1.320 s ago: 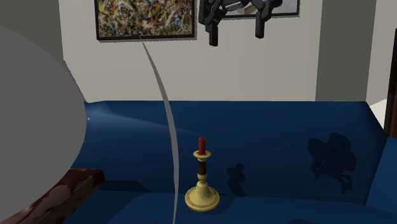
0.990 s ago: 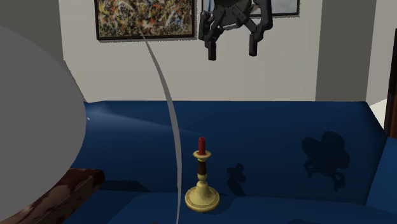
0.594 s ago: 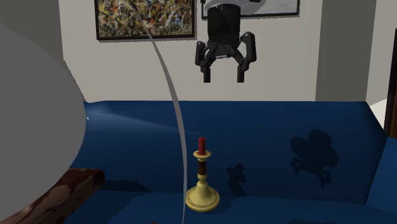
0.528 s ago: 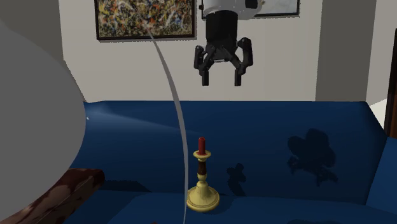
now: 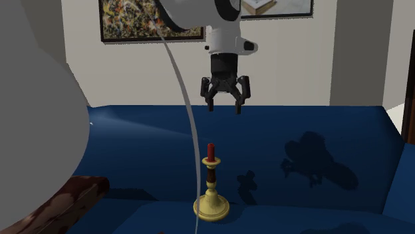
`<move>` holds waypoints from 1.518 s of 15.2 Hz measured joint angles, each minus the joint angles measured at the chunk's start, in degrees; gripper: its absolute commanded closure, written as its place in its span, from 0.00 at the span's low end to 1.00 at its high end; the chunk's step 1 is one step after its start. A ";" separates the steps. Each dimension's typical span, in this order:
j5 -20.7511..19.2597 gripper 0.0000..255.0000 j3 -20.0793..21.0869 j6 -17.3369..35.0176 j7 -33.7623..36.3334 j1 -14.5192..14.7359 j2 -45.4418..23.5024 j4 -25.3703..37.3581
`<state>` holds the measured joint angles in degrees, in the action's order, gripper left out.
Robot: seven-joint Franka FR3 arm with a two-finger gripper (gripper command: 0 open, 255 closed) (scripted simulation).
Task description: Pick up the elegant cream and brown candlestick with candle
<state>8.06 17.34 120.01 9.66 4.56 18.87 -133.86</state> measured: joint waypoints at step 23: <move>-18.17 0.00 4.66 17.73 18.38 6.84 -40.77 22.23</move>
<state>-10.10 22.00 137.74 28.03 11.40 -21.90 -111.63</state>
